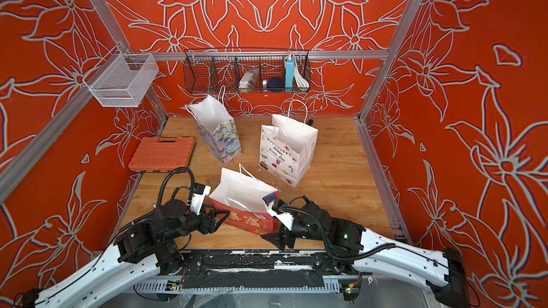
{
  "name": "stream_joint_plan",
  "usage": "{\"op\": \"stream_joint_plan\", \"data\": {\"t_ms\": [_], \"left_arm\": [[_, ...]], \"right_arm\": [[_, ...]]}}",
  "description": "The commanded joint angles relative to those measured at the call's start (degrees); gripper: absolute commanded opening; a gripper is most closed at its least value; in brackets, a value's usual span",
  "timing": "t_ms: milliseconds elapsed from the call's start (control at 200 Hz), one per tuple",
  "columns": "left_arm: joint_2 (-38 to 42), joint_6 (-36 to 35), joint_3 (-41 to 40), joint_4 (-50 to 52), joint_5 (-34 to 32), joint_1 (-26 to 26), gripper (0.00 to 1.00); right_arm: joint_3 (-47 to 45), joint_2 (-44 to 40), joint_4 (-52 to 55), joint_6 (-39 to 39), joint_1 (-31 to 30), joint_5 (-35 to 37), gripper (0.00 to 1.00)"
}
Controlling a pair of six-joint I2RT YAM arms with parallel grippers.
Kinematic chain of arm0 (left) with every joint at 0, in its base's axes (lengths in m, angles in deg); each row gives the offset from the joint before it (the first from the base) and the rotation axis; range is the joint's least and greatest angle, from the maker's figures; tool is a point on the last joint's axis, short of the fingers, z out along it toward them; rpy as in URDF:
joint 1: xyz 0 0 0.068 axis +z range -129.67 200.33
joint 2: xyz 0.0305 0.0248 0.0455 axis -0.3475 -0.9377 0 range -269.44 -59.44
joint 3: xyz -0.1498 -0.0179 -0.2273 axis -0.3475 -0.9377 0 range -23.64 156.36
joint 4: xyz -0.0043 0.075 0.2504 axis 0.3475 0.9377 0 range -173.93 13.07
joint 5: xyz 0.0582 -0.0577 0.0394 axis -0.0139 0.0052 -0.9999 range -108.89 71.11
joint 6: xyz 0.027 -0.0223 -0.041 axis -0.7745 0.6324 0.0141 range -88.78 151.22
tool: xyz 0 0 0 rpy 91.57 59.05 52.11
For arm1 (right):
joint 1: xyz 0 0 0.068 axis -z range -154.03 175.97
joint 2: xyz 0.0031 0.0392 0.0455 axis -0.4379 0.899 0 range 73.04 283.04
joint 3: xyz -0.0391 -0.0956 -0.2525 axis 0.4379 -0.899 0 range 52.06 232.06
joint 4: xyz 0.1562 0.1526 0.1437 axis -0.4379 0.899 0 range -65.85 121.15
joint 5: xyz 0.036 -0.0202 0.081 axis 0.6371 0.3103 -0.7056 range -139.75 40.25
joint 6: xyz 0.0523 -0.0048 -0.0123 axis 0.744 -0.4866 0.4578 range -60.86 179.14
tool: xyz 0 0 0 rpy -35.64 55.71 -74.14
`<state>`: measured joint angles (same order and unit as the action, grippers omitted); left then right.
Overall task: Put away the paper bag
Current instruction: Pick up the paper bag from the center of the board.
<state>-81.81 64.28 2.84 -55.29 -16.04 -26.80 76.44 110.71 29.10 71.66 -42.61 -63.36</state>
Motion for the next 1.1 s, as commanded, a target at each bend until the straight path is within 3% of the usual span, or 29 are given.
{"op": "stream_joint_plan", "data": {"t_ms": [0,200,505,756,921,1091], "left_arm": [[0.6,1.0,-0.8,-1.8,1.3,0.1,0.73],[1.5,1.3,-0.9,-1.2,-0.2,0.1,0.71],[0.1,2.0,-1.0,-1.6,-1.4,0.1,0.69],[-0.8,1.6,-1.1,-1.4,-1.4,0.1,0.69],[0.1,2.1,-0.9,0.5,-1.6,0.1,0.69],[0.9,2.6,-1.1,1.4,-1.5,0.1,0.69]], "right_arm": [[-0.5,2.1,-8.2,-3.5,-0.4,1.0,0.81],[0.8,-2.2,-4.2,-6.1,-0.3,6.2,0.78],[7.5,-16.7,20.7,-8.9,-0.4,15.1,0.81],[12.3,-9.2,23.3,-12.1,-0.3,14.9,0.98],[15.2,-2.8,22.2,-16.1,-0.1,18.6,0.98],[16.4,-1.4,21.2,-17.0,1.6,18.7,0.98]]}}
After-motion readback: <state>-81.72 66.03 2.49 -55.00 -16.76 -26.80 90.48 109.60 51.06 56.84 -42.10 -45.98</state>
